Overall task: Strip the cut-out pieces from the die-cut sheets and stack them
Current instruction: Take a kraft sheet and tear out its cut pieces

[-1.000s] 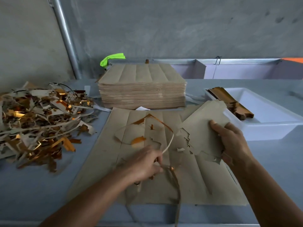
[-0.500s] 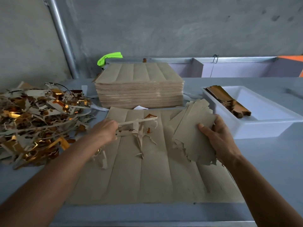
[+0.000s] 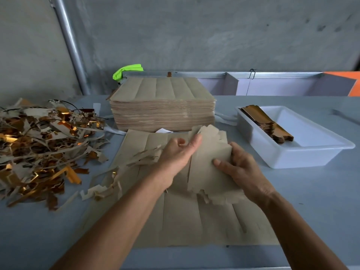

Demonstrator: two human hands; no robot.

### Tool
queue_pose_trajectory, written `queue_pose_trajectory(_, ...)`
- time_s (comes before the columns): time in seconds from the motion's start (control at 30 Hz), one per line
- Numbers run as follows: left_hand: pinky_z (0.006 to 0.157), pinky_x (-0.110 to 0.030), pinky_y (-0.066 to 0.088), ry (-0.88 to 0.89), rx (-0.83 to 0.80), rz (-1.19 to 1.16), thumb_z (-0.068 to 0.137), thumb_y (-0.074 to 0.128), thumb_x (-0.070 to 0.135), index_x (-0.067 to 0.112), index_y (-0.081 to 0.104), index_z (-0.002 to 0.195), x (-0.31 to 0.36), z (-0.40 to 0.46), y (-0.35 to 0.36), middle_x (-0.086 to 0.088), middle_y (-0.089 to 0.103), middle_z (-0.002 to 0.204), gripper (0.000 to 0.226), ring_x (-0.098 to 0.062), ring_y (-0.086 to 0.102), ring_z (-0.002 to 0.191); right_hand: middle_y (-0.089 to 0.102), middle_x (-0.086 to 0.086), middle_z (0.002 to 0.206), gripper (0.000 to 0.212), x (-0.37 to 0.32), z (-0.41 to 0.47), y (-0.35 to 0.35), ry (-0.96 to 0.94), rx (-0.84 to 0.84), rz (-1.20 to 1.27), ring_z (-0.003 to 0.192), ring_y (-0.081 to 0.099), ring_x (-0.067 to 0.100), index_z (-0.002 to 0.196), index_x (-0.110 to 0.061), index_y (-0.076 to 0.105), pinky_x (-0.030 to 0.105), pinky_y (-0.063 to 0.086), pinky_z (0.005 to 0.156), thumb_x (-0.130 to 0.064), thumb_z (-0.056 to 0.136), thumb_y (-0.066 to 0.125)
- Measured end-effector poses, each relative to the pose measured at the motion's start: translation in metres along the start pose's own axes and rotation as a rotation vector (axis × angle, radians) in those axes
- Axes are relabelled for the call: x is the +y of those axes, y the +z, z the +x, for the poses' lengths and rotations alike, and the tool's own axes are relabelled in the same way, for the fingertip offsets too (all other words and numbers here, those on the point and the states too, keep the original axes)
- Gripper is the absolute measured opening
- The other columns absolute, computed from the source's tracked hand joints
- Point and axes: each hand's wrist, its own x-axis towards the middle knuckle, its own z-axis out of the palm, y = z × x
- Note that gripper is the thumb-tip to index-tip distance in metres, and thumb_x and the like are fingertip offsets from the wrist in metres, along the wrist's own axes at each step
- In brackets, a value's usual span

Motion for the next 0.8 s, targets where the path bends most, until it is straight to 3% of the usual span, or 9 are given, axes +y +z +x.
queue_pose_trajectory(0.07, 0.090, -0.022, 0.044, 0.017, 0.081, -0.172, 0.058, 0.071, 0.071, 0.013, 0.050, 0.118, -0.017, -0.003, 0.017, 0.000, 0.058, 0.113, 0.086, -0.012, 0.056, 0.105, 0.069, -0.001, 0.098, 0.022, 0.006, -0.003, 0.004, -0.023, 0.052, -0.018, 0.090, 0.067, 0.016, 0.103, -0.022, 0.057, 0.034, 0.057, 0.074, -0.026, 0.083, 0.067)
queue_pose_trajectory(0.17, 0.067, -0.009, 0.045, 0.072, 0.226, -0.494, 0.068, 0.074, 0.038, 0.004, 0.049, 0.111, -0.029, -0.006, 0.025, -0.003, 0.057, 0.100, 0.061, -0.004, 0.059, 0.083, 0.069, -0.003, 0.099, 0.018, 0.015, -0.007, 0.012, -0.037, 0.087, 0.037, 0.092, 0.067, 0.017, 0.102, -0.023, 0.057, 0.036, 0.056, 0.074, -0.023, 0.086, 0.066)
queue_pose_trajectory(0.27, 0.072, -0.019, 0.052, 0.069, 0.250, -0.526, 0.068, 0.078, 0.046, 0.009, 0.064, 0.102, -0.036, -0.012, 0.024, 0.000, 0.071, 0.093, 0.052, -0.010, 0.067, 0.083, 0.070, -0.002, 0.096, 0.020, 0.014, -0.008, 0.019, -0.074, 0.131, 0.158, 0.087, 0.067, 0.013, 0.103, -0.015, 0.056, 0.023, 0.054, 0.067, -0.019, 0.086, 0.066)
queue_pose_trajectory(0.37, 0.077, -0.025, 0.053, 0.013, 0.189, -0.484, 0.062, 0.073, 0.049, 0.020, 0.067, 0.101, -0.040, -0.020, 0.030, 0.008, 0.074, 0.093, 0.049, -0.009, 0.068, 0.092, 0.070, -0.002, 0.100, 0.025, 0.010, -0.007, 0.024, -0.095, 0.140, 0.212, 0.090, 0.067, 0.013, 0.107, -0.011, 0.055, 0.023, 0.054, 0.069, -0.017, 0.085, 0.067)
queue_pose_trajectory(0.47, 0.083, -0.033, 0.054, 0.074, 0.133, -0.530, 0.063, 0.076, 0.033, 0.017, 0.063, 0.111, -0.039, -0.016, 0.029, 0.000, 0.073, 0.100, 0.052, -0.016, 0.068, 0.097, 0.069, 0.001, 0.101, 0.028, 0.011, -0.007, 0.026, -0.063, 0.152, 0.239, 0.092, 0.064, 0.014, 0.108, -0.007, 0.051, 0.027, 0.054, 0.073, -0.009, 0.083, 0.065)
queue_pose_trajectory(0.57, 0.089, -0.034, 0.052, 0.116, -0.003, -0.399, 0.066, 0.077, 0.021, 0.025, 0.057, 0.110, -0.047, -0.016, 0.024, 0.002, 0.068, 0.110, 0.049, -0.015, 0.064, 0.104, 0.066, 0.005, 0.107, 0.043, 0.017, -0.012, 0.026, 0.007, 0.178, 0.255, 0.098, 0.062, 0.016, 0.115, -0.017, 0.051, 0.027, 0.053, 0.074, 0.000, 0.080, 0.069)
queue_pose_trajectory(0.67, 0.103, -0.040, 0.044, 0.046, -0.163, -0.383, 0.077, 0.074, 0.004, 0.022, 0.044, 0.130, -0.064, -0.024, 0.028, -0.002, 0.061, 0.124, 0.063, -0.019, 0.056, 0.118, 0.068, -0.001, 0.103, 0.058, 0.022, -0.021, 0.026, 0.026, 0.247, 0.312, 0.095, 0.063, 0.011, 0.119, -0.023, 0.050, 0.026, 0.055, 0.071, -0.007, 0.067, 0.071)
queue_pose_trajectory(0.73, 0.100, -0.039, 0.046, 0.040, -0.218, -0.431, 0.072, 0.076, 0.010, 0.019, 0.046, 0.129, -0.069, -0.027, 0.030, -0.001, 0.065, 0.120, 0.065, -0.018, 0.059, 0.114, 0.069, -0.002, 0.101, 0.057, 0.028, -0.026, 0.027, 0.018, 0.279, 0.340, 0.096, 0.064, 0.014, 0.117, -0.021, 0.051, 0.028, 0.056, 0.069, -0.005, 0.066, 0.069)
queue_pose_trajectory(0.8, 0.095, -0.035, 0.049, 0.019, -0.211, -0.541, 0.068, 0.077, 0.027, 0.022, 0.059, 0.115, -0.068, -0.027, 0.029, 0.001, 0.070, 0.112, 0.051, -0.016, 0.064, 0.107, 0.069, 0.000, 0.102, 0.054, 0.034, -0.032, 0.028, 0.030, 0.304, 0.342, 0.098, 0.064, 0.018, 0.115, -0.021, 0.052, 0.026, 0.055, 0.064, 0.001, 0.068, 0.068)
